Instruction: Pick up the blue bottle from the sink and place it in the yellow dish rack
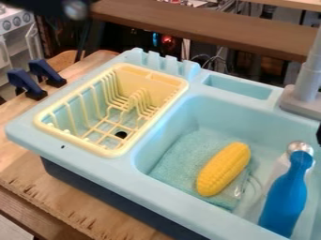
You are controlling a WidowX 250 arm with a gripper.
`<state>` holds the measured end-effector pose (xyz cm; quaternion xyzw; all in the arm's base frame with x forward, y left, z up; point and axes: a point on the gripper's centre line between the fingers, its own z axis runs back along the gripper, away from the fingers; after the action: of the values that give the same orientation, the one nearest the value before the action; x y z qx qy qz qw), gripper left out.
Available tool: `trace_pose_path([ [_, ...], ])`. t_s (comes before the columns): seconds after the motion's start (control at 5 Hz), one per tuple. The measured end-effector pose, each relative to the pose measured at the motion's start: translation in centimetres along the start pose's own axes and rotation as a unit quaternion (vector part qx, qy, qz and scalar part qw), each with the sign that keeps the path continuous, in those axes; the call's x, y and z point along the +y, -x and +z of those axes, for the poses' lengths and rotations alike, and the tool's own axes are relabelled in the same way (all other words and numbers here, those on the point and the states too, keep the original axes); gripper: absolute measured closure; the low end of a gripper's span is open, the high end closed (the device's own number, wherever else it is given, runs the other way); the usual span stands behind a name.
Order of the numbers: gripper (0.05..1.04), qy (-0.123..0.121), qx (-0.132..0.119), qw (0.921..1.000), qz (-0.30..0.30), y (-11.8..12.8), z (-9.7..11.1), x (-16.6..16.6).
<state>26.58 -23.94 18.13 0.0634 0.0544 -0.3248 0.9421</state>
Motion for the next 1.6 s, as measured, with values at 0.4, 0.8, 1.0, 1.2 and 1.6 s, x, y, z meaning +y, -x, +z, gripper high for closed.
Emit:
trace_pose_path([
  [0.4, 0.081, 0.0, 0.0, 0.9986, 0.052, 3.5, 1.0, 1.0],
  [0.8, 0.081, 0.014, -0.031, 0.9942, 0.102, 7.5, 0.7, 0.3],
  [1.0, 0.081, 0.018, -0.049, 0.9921, 0.114, 7.4, -0.1, 0.7],
  [1.2, 0.081, -0.003, -0.074, 0.9901, 0.119, 6.9, -1.1, 1.4],
  [1.6, 0.081, -0.006, -0.109, 0.9848, 0.135, 6.9, -2.3, 2.9],
])
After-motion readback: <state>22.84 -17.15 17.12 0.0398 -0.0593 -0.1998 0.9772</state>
